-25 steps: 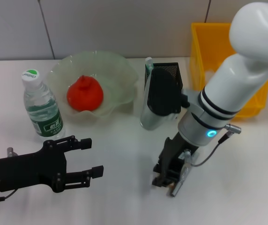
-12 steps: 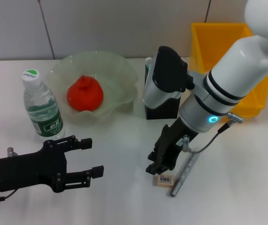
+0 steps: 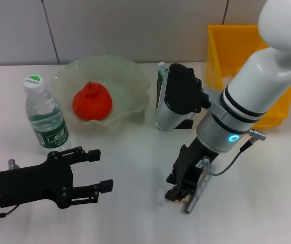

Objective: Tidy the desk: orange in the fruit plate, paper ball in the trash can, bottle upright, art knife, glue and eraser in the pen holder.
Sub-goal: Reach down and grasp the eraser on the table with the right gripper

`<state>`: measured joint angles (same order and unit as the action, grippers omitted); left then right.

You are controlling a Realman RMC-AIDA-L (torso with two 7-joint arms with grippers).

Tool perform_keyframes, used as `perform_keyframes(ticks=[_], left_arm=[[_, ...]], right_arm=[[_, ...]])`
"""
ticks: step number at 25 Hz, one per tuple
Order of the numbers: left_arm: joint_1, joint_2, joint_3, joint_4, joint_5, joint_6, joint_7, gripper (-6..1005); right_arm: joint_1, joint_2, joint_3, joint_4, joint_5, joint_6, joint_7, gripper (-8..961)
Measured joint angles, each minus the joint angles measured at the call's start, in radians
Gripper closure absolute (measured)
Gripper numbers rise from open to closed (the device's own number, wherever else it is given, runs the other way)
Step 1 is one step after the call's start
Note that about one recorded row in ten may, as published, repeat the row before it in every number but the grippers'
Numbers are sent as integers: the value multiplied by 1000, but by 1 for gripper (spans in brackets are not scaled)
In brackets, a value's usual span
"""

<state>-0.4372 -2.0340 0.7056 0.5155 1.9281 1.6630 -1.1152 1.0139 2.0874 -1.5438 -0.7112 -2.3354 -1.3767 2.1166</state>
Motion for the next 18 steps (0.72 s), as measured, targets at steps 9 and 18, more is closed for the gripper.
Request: perform_keyframes(ticks=[9,18], left_arm=[[0,0,0,-3,0,0,0,186],[0,-1,0,0,0,1,0,186]], right_arm=[[-8,2,-62,3,-1,25,2,536],[-12,2,-89,3,3,39,-1,511]])
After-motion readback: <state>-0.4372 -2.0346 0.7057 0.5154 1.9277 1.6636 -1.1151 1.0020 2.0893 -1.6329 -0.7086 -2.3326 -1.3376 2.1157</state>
